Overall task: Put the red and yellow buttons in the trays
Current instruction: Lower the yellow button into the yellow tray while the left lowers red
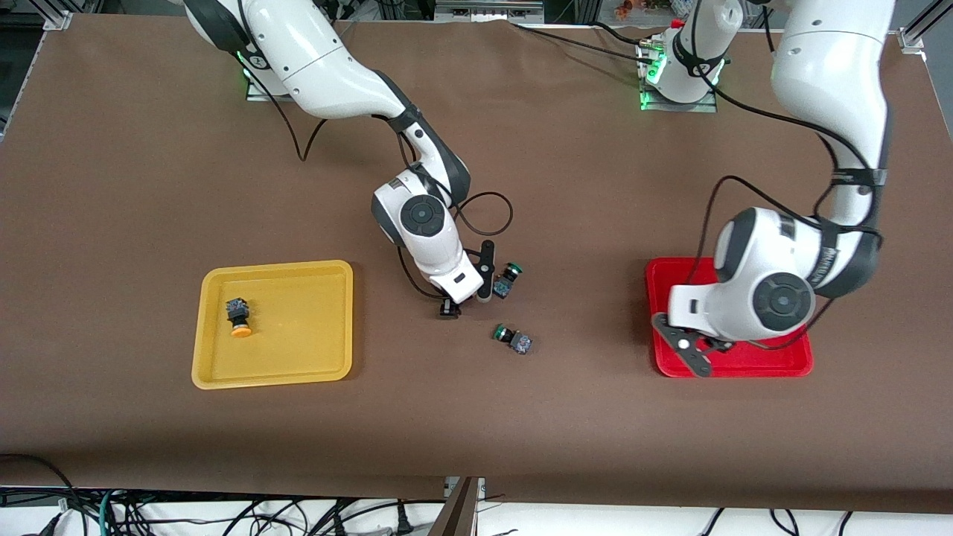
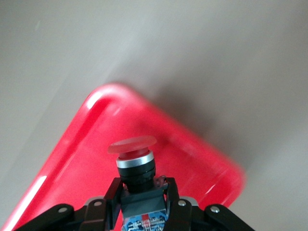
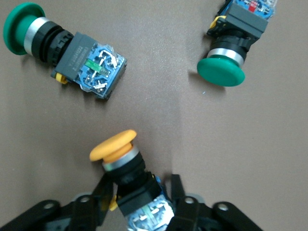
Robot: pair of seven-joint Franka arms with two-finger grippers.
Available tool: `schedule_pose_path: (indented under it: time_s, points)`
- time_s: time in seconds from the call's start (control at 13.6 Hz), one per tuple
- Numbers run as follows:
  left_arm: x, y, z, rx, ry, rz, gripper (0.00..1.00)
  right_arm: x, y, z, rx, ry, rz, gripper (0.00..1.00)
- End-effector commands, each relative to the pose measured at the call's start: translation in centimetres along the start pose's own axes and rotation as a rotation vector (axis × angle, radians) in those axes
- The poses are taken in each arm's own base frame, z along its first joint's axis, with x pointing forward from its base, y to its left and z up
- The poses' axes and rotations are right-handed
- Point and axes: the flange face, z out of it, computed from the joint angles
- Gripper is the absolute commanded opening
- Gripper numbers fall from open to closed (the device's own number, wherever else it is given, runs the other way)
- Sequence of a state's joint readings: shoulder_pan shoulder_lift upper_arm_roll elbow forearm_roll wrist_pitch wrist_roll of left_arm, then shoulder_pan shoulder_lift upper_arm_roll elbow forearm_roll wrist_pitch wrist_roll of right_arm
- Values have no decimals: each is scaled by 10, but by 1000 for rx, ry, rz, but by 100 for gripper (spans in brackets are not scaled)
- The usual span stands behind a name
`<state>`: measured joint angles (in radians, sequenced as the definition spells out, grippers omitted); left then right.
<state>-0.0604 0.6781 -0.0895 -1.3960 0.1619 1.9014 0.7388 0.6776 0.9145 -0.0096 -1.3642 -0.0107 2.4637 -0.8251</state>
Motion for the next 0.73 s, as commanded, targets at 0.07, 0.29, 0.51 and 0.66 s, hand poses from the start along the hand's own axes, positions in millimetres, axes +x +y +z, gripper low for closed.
schedule_pose_path:
  time_s: [0.07, 0.29, 0.51, 0.66]
  points:
    - [-68, -60, 46, -11, -23, 53, 22, -34, 39, -22, 2, 19, 93, 8]
    - [-95, -85, 69, -9, 2, 69, 31, -106, 91, -42, 27, -7, 221, 8]
    - [-99, -90, 83, -27, 12, 70, 94, -158, 121, -72, 65, -42, 320, 8]
    - [-95, -86, 79, -26, 10, 79, 100, -204, 137, -92, 111, -92, 394, 8]
